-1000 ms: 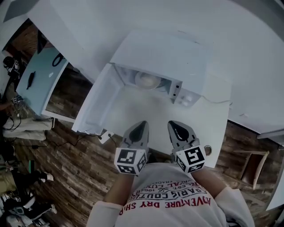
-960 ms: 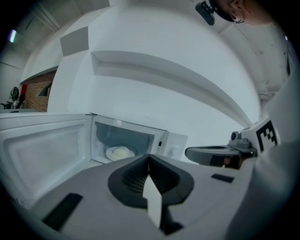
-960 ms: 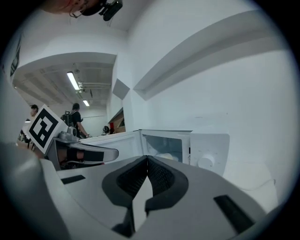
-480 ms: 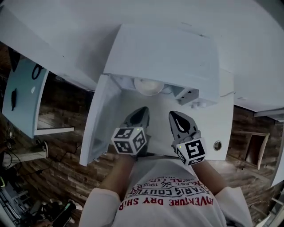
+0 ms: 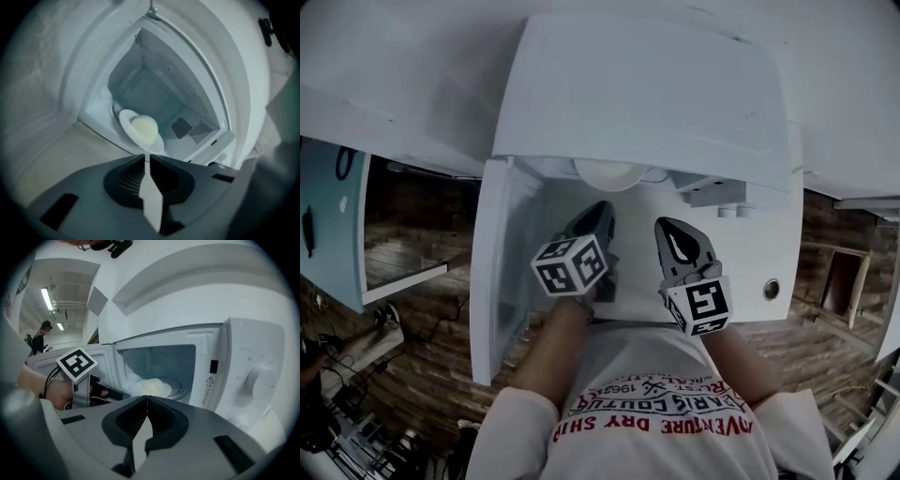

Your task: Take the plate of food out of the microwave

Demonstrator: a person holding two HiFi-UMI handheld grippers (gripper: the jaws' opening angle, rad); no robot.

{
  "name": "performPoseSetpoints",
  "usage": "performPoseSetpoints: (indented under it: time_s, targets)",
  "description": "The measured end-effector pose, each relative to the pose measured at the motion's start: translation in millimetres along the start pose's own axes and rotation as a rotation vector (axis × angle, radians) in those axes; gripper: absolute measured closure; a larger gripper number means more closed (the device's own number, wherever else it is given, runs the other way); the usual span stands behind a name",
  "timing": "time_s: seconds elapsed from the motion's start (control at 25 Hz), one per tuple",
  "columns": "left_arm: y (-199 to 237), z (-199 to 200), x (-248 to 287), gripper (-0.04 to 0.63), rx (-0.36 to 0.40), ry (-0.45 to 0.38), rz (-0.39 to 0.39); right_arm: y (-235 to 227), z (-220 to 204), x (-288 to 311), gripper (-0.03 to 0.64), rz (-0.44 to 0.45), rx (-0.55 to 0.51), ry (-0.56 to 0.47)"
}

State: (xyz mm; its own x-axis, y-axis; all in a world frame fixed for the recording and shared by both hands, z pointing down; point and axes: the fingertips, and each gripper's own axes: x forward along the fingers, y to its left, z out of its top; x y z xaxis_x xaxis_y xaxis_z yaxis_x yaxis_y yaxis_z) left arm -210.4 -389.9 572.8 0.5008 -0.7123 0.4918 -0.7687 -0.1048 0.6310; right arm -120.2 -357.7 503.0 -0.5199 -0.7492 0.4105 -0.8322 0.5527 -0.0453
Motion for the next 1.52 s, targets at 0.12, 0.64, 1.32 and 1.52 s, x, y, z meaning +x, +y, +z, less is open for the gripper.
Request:
performPoseSetpoints:
  time_s: [0.12,0.64,1.32,1.52]
  targets:
    - [1.3,6.9,6.6,0.495,-0.123,-0.032,-0.051,1.4,-9.5,4.9,0.607,0.003,0.001,0.029]
    - [9.3,16.2,33.1,0.459,-0.645,-0.108,-0.175,0.9,-22.9,10.2,0.606,0.003,0.026,0.069]
    - [8.7,18.6,37.2,0.577,-0.801,-0.144,-0.212,-3.8,-40.5,-0.5,0.606,0.009,0.112,0.124]
    - [4.5,12.4,28.8,0.577,-0.801,-0.134,-0.247,-7.1,-40.7,-7.8,0.606,-0.015,0.114,0.113]
